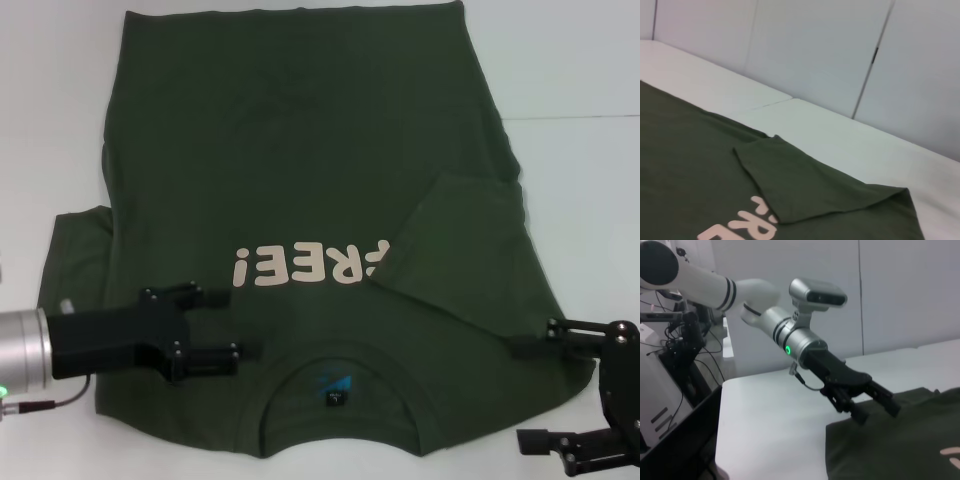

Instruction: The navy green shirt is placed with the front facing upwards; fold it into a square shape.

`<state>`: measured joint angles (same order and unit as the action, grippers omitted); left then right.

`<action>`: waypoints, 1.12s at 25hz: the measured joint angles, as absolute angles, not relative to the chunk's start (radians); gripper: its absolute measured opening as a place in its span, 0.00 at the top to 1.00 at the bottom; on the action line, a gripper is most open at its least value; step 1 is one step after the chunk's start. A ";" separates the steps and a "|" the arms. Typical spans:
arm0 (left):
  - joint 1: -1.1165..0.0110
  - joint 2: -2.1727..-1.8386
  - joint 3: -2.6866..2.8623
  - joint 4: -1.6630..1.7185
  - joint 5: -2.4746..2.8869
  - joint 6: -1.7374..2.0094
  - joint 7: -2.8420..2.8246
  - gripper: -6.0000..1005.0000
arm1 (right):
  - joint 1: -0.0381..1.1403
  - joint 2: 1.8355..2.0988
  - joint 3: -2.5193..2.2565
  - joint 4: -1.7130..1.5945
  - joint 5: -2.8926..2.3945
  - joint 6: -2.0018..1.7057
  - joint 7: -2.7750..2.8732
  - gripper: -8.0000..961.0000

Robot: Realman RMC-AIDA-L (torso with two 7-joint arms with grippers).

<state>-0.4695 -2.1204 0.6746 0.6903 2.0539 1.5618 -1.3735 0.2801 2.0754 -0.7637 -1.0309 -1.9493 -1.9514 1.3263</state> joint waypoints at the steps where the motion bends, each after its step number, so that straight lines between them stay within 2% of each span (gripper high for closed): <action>1: -0.467 -2.121 0.677 0.707 2.057 1.562 -1.397 0.12 | 0.282 2.075 -0.759 -1.041 -1.960 -1.956 1.338 0.03; 6: -0.445 -2.126 0.680 0.837 2.080 1.582 -1.553 0.12 | 0.303 2.087 -0.762 -1.105 -2.009 -1.959 1.396 0.03; 8: -0.419 -2.132 0.674 0.998 2.122 1.607 -1.703 0.12 | 0.314 2.091 -0.764 -1.111 -2.011 -1.957 1.404 0.04; 14: -0.395 -2.139 0.671 1.256 2.281 1.650 -2.032 0.12 | 0.337 2.092 -0.782 -1.115 -2.011 -1.929 1.405 0.03; 28: -0.569 -2.098 0.695 1.329 2.668 1.758 -2.556 0.12 | 0.383 2.089 -0.889 -1.118 -2.029 -1.888 1.395 0.03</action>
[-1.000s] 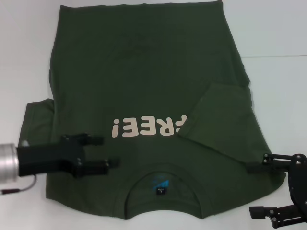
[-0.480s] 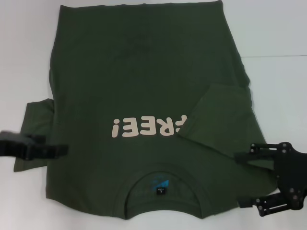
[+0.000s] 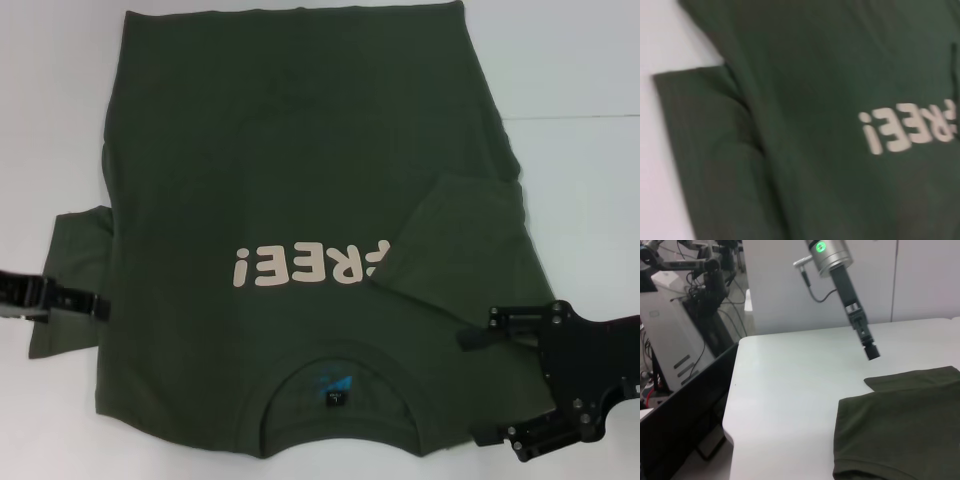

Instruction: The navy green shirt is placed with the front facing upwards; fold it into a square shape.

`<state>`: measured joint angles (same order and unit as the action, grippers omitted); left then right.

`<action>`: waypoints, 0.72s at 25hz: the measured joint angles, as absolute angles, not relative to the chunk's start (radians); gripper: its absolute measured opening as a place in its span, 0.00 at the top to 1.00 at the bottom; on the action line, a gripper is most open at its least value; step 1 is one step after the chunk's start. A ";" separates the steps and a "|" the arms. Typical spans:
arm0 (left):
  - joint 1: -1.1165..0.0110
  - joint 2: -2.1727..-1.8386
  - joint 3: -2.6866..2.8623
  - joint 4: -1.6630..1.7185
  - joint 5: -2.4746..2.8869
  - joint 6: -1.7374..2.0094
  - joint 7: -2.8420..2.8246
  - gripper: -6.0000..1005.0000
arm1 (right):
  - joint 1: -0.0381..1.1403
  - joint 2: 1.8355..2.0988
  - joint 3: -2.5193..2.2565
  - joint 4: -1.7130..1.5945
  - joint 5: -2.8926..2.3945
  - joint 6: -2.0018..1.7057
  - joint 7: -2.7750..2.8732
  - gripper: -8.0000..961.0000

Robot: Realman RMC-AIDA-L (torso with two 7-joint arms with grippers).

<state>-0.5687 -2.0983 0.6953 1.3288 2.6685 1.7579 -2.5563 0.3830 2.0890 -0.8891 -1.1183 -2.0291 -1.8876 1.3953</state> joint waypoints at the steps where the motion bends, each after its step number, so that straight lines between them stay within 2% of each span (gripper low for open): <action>1: -0.580 -2.096 0.692 1.324 2.686 1.749 -2.573 0.12 | 0.387 2.089 -0.889 -1.118 -2.036 -1.888 1.392 0.03; 10: -0.589 -2.085 0.700 1.311 2.789 1.702 -2.716 0.12 | 0.422 2.091 -0.890 -1.112 -2.052 -1.881 1.392 0.03; 18: -0.592 -2.105 0.729 1.262 2.826 1.657 -2.737 0.12 | 0.441 2.096 -0.891 -1.099 -2.050 -1.880 1.395 0.03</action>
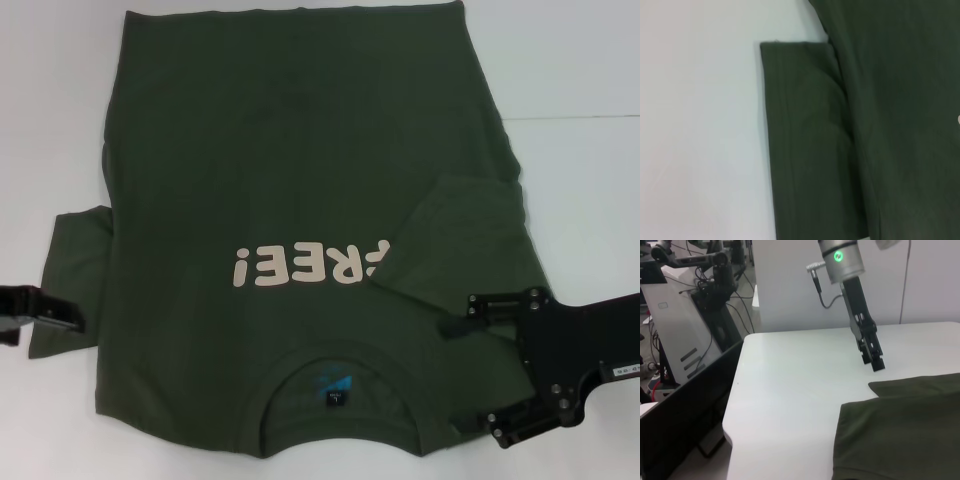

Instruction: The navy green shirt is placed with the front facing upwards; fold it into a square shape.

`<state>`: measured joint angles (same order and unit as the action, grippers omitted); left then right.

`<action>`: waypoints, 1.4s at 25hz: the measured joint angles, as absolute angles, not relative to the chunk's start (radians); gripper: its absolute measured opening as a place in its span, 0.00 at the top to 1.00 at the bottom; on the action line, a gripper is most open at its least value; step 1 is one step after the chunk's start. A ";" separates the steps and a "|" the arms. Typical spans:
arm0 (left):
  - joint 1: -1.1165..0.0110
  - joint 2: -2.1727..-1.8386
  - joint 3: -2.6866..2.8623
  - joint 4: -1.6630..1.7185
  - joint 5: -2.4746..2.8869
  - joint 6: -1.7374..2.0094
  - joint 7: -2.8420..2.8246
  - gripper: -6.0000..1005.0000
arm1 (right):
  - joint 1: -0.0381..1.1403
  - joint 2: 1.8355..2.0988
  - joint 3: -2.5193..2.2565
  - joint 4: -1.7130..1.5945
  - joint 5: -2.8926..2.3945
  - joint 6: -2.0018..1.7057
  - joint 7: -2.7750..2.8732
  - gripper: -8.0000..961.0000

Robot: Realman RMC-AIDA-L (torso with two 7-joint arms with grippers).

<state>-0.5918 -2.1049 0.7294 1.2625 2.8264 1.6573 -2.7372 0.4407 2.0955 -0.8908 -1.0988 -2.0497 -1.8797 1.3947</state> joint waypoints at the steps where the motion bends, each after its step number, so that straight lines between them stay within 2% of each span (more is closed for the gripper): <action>1: -0.593 -2.107 0.733 1.250 2.827 1.647 -2.739 0.12 | 0.444 2.096 -0.891 -1.092 -2.049 -1.879 1.395 0.03; 35: -0.613 -2.091 0.730 1.064 2.856 1.482 -2.756 0.12 | 0.469 2.093 -0.923 -1.026 -2.050 -1.815 1.399 0.03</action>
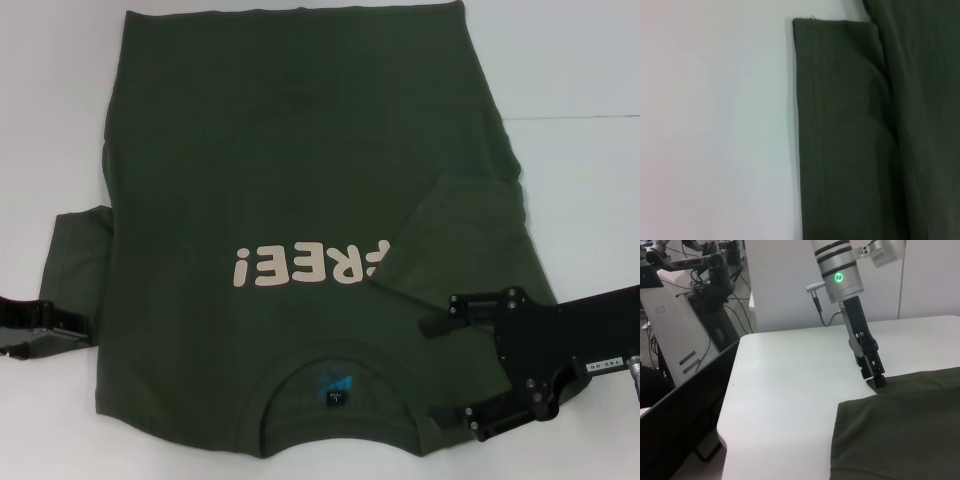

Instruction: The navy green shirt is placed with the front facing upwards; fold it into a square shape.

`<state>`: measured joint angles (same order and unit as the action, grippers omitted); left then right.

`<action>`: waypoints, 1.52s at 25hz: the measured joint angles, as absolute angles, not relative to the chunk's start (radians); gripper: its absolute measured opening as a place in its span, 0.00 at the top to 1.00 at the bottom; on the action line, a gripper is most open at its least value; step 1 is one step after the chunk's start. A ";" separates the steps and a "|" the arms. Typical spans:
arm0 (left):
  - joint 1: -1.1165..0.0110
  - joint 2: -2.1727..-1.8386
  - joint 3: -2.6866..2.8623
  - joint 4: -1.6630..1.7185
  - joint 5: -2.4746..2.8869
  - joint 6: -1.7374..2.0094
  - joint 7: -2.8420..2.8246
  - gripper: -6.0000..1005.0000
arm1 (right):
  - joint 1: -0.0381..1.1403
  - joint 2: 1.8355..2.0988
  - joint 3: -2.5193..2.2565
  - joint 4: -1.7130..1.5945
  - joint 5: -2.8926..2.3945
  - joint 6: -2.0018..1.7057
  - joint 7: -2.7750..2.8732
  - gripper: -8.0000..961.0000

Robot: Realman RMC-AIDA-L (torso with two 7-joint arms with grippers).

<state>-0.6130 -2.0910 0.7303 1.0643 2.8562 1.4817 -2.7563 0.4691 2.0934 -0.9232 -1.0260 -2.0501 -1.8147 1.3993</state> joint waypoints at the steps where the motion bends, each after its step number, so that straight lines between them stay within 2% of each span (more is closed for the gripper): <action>1: -0.613 -2.091 0.729 1.062 2.856 1.480 -2.756 0.12 | 0.469 2.093 -0.923 -1.026 -2.050 -1.815 1.400 0.03; 38: -0.618 -2.088 0.734 1.034 2.858 1.436 -2.750 0.11 | 0.474 2.093 -0.930 -1.026 -2.051 -1.801 1.414 0.05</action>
<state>-0.6181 -2.0881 0.7339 1.0338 2.8578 1.4364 -2.7504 0.4737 2.0928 -0.9296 -1.0262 -2.0510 -1.8009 1.4143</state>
